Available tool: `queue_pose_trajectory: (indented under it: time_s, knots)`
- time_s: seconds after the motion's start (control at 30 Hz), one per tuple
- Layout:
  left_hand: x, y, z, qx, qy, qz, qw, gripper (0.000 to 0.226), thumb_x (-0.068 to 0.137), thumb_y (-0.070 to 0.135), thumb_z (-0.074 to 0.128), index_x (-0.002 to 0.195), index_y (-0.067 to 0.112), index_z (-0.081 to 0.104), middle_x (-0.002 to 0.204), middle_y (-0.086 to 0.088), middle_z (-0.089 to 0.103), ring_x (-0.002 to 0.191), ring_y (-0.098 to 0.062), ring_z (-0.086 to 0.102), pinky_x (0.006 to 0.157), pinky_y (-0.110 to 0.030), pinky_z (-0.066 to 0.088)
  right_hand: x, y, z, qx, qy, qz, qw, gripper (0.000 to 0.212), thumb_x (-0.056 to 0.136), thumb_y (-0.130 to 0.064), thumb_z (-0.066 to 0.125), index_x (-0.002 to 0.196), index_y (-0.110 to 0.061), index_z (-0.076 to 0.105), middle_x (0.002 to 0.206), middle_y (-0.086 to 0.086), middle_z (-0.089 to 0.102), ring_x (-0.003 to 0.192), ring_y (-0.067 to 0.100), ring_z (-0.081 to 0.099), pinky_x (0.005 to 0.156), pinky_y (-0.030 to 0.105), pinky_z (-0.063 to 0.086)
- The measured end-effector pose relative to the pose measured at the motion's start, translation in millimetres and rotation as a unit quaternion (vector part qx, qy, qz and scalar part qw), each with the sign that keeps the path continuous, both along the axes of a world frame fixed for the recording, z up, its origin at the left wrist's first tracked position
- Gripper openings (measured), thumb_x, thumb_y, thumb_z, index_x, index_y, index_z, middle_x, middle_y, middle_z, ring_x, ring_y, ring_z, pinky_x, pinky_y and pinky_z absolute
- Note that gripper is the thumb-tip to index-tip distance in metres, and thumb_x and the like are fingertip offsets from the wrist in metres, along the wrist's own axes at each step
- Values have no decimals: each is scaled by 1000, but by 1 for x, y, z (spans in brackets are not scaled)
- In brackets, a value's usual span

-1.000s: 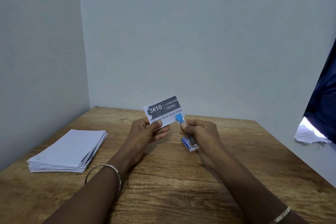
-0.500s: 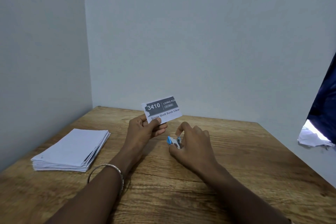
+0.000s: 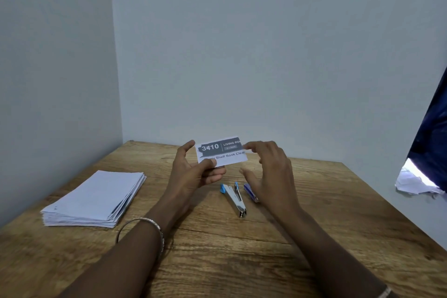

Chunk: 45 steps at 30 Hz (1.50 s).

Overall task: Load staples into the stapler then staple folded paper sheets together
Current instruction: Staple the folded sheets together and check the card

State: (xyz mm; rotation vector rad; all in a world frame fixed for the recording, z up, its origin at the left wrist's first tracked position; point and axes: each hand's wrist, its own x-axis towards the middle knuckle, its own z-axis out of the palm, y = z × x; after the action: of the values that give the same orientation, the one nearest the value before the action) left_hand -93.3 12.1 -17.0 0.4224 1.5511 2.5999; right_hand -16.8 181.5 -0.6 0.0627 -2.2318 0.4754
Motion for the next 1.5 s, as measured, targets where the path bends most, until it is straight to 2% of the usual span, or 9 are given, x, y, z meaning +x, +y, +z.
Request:
queue_pose_trajectory:
  time_s: [0.2, 0.3, 0.43, 0.5, 0.6, 0.77, 0.83, 1.03, 1.5]
  knots:
    - [-3, 0, -4, -20, 14, -59, 998, 67, 87, 3, 69, 137, 34, 38, 72, -17, 75, 55, -24, 71, 50, -27, 57, -4, 0, -4, -28, 29, 52, 998, 6, 88, -19, 76, 92, -24, 77, 93, -13, 73, 97, 16, 62, 87, 43, 44]
    - [-2, 0, -1, -97, 83, 5, 992, 44, 87, 36, 70, 129, 31, 58, 58, -2, 63, 43, -13, 51, 42, -24, 42, -6, 3, -2, -90, 27, 75, 993, 3, 87, -23, 77, 87, -26, 79, 78, -29, 64, 86, -2, 57, 79, 33, 43]
    - [4, -2, 2, -191, 170, 102, 961, 28, 77, 64, 67, 97, 44, 73, 102, -1, 67, 87, -17, 62, 72, -36, 53, -7, 4, 1, -199, -29, 122, 972, 7, 89, -21, 75, 91, -24, 81, 78, -15, 76, 80, 8, 65, 68, 25, 45]
    - [8, -4, 6, -166, 141, 64, 974, 30, 78, 52, 75, 96, 28, 77, 110, -9, 71, 103, -33, 66, 87, -46, 55, -6, 5, 3, -268, -65, 161, 948, 11, 89, -19, 76, 98, -21, 82, 81, -3, 79, 80, 21, 70, 66, 29, 52]
    - [10, -4, 8, -89, 92, -39, 991, 28, 80, 17, 81, 99, -1, 73, 104, -27, 74, 103, -52, 67, 86, -56, 56, -2, 2, 6, -334, -106, 208, 913, 14, 86, -13, 80, 99, -17, 80, 86, 6, 80, 83, 24, 75, 69, 41, 59]
    - [14, -4, 6, -96, 66, -85, 990, 35, 76, 6, 84, 104, -9, 70, 103, -30, 75, 96, -49, 71, 78, -49, 61, 1, 0, 7, -394, -132, 241, 877, 18, 82, -8, 83, 97, -11, 73, 84, 14, 80, 82, 47, 74, 69, 63, 57]
    - [15, -5, 6, -113, 66, -82, 988, 32, 78, 11, 84, 104, -5, 74, 101, -25, 77, 94, -43, 74, 74, -40, 63, 1, 2, 8, -395, -136, 241, 876, 18, 80, -9, 84, 95, -10, 74, 84, 16, 80, 85, 45, 75, 72, 56, 60]
    - [12, -1, 4, -125, 54, -76, 988, 34, 84, 23, 79, 107, -2, 74, 104, -26, 76, 100, -46, 71, 91, -53, 55, -1, 4, 5, -438, -143, 269, 846, 4, 86, -9, 79, 89, -10, 77, 85, 14, 81, 81, 26, 79, 59, 27, 59]
    - [6, 1, 0, -124, 33, -63, 990, 22, 88, 23, 75, 93, 1, 75, 97, -26, 77, 83, -38, 73, 77, -48, 58, -3, 4, 4, -445, -150, 254, 846, 17, 99, -11, 62, 91, -9, 77, 72, 1, 80, 55, 2, 70, 46, 14, 48]
